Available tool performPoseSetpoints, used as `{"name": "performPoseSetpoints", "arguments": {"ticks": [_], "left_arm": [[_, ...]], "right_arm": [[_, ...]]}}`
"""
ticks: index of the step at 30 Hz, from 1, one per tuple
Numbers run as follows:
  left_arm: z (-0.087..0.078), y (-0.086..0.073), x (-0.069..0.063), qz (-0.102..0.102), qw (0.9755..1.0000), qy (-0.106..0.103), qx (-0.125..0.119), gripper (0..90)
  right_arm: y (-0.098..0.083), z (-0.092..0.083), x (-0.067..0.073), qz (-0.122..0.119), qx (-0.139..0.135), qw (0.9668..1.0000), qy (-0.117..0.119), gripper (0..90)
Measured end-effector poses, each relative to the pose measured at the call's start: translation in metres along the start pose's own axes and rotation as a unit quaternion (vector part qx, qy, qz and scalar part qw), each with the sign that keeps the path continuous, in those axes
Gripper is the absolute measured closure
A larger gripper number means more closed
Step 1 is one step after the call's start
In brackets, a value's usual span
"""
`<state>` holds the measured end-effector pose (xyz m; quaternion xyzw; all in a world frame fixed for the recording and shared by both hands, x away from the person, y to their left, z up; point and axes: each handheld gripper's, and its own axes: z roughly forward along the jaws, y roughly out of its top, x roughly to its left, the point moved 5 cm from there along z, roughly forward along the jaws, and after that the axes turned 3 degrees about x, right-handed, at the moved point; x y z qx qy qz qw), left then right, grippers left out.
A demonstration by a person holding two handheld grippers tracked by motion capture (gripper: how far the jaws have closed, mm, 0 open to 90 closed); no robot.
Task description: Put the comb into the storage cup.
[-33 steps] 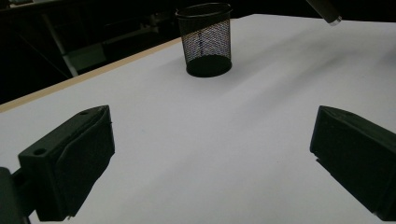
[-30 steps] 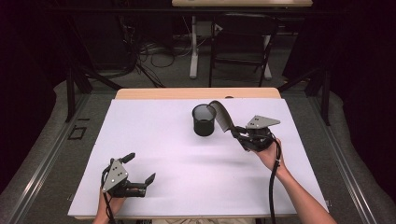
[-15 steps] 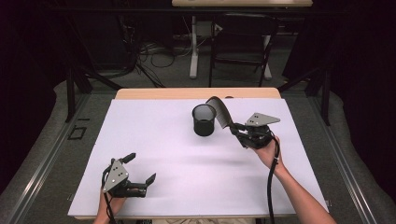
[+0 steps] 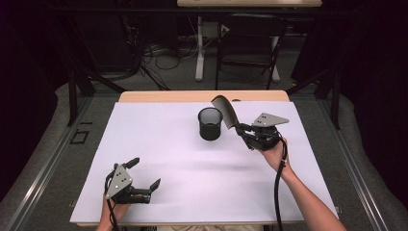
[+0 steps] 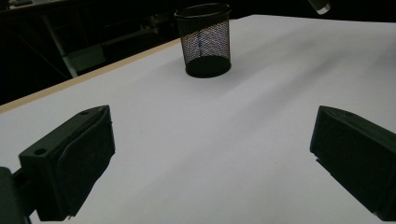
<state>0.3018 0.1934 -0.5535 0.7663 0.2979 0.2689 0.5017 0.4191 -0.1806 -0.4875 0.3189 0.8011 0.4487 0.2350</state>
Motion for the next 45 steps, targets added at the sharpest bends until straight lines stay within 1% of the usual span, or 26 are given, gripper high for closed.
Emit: {"name": "performPoseSetpoints", "arguments": {"ticks": [17, 37, 45], "left_arm": [[0.0, 0.0, 0.0, -0.001, 1.0, -0.001, -0.002, 0.2], [0.001, 0.0, 0.0, -0.002, 1.0, -0.001, -0.001, 0.2], [0.002, 0.0, 0.0, -0.002, 1.0, -0.002, -0.002, 0.2]], "right_arm": [[0.014, 0.008, -0.003, 0.003, -0.009, 1.0, 0.002, 72.8], [0.027, 0.02, -0.002, 0.01, -0.021, 0.9997, 0.009, 72.8], [0.036, 0.022, -0.002, 0.007, -0.025, 0.9996, 0.009, 72.8]]}}
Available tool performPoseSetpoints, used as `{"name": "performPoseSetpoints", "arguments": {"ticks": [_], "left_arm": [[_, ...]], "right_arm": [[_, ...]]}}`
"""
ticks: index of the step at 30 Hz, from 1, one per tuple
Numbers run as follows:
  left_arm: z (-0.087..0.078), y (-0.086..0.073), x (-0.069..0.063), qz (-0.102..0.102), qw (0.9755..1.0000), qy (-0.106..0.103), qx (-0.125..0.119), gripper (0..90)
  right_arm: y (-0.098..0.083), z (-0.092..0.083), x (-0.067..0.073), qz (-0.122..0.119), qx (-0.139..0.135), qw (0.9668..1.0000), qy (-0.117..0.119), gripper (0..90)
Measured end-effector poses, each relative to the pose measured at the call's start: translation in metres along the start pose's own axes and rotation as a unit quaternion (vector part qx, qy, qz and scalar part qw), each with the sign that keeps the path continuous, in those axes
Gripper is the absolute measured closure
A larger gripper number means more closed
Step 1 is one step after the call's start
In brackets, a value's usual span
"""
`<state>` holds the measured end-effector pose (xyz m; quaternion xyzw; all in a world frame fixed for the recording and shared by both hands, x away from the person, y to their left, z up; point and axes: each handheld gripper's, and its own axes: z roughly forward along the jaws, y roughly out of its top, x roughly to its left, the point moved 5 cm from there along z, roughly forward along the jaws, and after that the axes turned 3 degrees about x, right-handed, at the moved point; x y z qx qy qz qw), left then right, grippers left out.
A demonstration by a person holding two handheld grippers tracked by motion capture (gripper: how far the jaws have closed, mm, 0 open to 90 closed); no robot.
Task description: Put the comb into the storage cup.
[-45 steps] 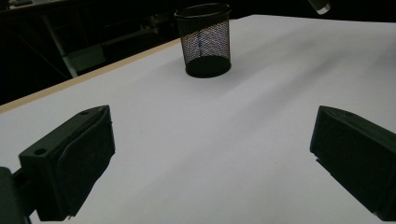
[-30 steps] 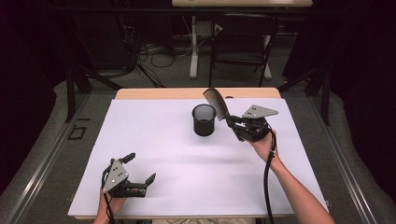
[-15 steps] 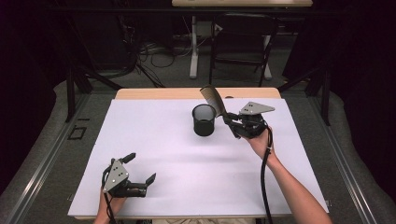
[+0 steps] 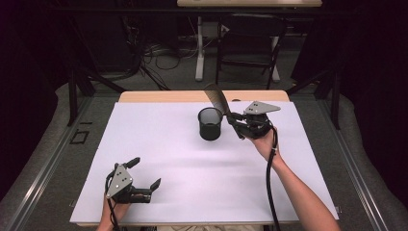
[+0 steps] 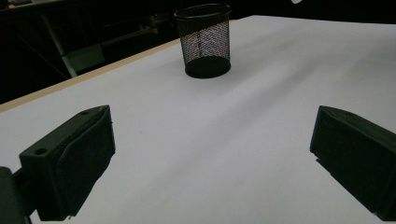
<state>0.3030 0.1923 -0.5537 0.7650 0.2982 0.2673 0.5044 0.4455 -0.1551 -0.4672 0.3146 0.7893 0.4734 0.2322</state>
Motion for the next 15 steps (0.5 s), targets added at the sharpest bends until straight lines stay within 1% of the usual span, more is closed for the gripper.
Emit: {"name": "performPoseSetpoints", "arguments": {"ticks": [10, 15], "left_arm": [[0.0, 0.0, 0.0, -0.001, 1.0, 0.0, 0.0, 0.2], [0.0, 0.0, 0.0, -0.001, 1.0, 0.001, -0.001, 0.2]], "right_arm": [[0.012, 0.003, -0.002, -0.001, -0.005, 1.0, 0.0, 72.8], [0.015, 0.006, -0.002, 0.0, -0.007, 1.0, 0.001, 72.8]]}}
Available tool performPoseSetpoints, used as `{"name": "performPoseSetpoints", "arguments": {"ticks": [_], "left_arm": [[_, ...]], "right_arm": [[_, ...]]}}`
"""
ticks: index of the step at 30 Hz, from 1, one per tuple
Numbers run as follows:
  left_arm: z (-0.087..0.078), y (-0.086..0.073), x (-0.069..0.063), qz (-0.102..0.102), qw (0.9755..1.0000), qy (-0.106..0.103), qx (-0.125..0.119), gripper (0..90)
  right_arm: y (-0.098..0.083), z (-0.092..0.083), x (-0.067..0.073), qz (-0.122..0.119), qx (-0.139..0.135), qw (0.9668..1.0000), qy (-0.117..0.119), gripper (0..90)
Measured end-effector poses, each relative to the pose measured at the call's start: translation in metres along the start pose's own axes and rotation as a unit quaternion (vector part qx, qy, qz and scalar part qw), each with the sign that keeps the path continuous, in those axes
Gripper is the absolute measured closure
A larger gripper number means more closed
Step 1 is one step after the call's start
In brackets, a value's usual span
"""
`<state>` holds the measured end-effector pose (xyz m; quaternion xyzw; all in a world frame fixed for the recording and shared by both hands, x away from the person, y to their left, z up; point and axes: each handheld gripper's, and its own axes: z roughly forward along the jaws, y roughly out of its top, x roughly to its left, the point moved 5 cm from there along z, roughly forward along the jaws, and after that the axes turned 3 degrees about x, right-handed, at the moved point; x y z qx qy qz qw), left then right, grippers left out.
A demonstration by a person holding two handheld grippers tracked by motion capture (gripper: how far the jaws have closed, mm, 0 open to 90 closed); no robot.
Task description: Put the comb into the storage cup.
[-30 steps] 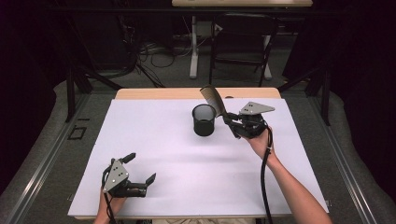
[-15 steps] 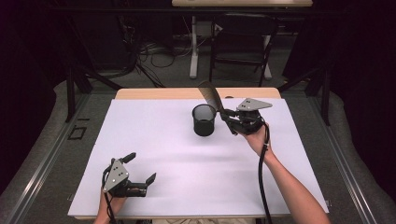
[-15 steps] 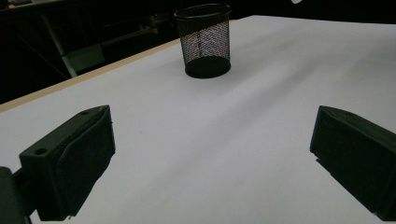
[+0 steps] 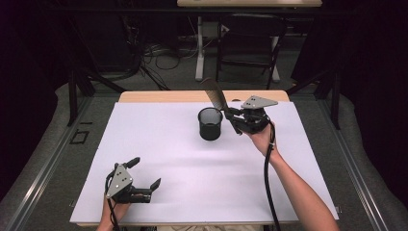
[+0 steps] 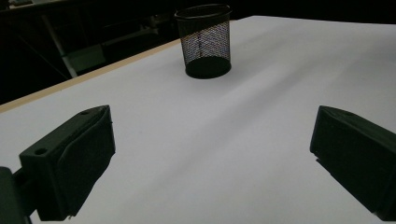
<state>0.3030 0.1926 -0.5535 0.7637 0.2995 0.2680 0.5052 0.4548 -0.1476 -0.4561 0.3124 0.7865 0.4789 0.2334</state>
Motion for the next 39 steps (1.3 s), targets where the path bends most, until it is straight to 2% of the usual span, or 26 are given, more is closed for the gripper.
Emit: {"name": "performPoseSetpoints", "arguments": {"ticks": [39], "left_arm": [[0.0, 0.0, 0.0, 0.001, 1.0, -0.002, 0.0, 0.2]], "right_arm": [[0.025, 0.012, 0.0, 0.007, -0.043, 0.999, 0.011, 72.8]]}}
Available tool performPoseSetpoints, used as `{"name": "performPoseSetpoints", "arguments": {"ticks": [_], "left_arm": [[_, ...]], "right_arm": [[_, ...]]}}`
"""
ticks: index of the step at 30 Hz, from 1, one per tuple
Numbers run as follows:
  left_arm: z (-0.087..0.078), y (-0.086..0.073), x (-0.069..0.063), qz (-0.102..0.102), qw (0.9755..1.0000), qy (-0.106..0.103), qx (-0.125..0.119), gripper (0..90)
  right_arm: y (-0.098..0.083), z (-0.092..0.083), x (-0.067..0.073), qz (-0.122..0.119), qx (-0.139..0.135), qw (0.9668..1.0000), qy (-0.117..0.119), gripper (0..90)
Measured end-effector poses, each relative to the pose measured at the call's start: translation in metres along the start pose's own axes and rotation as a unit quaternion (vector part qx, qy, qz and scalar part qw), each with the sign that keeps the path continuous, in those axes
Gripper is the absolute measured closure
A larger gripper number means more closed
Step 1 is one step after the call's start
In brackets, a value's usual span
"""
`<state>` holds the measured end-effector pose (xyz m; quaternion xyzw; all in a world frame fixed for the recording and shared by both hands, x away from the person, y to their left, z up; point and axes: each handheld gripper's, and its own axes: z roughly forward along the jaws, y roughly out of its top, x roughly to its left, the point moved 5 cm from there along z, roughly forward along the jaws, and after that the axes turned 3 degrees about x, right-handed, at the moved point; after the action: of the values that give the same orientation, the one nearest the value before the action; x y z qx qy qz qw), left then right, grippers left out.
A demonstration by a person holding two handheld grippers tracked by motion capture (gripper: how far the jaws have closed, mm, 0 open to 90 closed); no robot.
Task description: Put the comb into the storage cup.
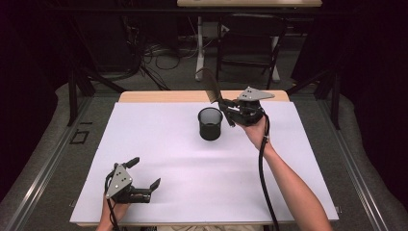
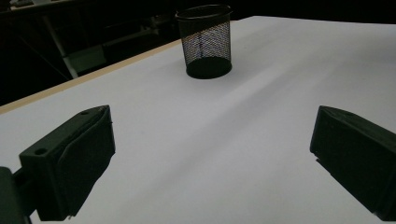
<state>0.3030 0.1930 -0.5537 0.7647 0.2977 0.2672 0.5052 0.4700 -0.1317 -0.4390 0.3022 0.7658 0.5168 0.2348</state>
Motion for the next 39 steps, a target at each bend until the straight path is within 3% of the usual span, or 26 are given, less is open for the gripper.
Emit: {"name": "performPoseSetpoints", "arguments": {"ticks": [39], "left_arm": [[0.001, 0.0, -0.001, 0.001, 1.0, -0.001, 0.0, 0.2]], "right_arm": [[0.011, 0.016, 0.002, 0.007, -0.019, 0.9998, 0.007, 72.8]]}}
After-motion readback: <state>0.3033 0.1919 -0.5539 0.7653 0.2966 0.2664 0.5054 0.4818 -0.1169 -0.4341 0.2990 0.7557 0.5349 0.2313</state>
